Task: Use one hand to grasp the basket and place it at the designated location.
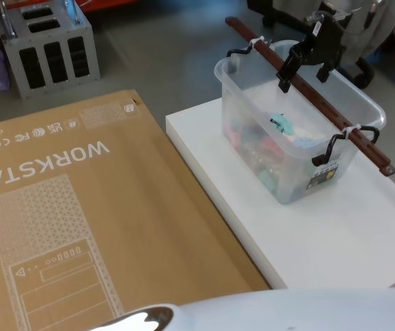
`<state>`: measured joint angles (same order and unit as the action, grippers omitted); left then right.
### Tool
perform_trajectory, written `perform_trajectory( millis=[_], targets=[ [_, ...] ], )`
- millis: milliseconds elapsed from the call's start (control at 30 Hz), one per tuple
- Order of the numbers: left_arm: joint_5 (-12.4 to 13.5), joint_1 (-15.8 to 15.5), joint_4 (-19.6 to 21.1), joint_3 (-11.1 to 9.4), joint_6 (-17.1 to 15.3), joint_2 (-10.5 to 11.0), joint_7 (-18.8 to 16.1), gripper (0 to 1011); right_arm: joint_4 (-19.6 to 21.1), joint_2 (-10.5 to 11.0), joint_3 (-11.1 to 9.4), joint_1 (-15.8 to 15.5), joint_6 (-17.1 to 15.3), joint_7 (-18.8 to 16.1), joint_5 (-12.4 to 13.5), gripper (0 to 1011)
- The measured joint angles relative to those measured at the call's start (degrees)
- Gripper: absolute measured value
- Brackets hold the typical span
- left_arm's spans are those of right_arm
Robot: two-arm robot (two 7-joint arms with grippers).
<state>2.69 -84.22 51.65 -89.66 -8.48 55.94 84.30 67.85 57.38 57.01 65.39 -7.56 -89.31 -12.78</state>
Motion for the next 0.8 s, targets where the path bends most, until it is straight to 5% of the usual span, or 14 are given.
perform_trajectory(
  millis=[800],
  targets=[
    [0.0,0.0,0.0,0.0,0.0,0.0,0.0,0,-10.3,-7.1,3.9,2.5,5.9,-0.3,0.8,1001]
  ],
)
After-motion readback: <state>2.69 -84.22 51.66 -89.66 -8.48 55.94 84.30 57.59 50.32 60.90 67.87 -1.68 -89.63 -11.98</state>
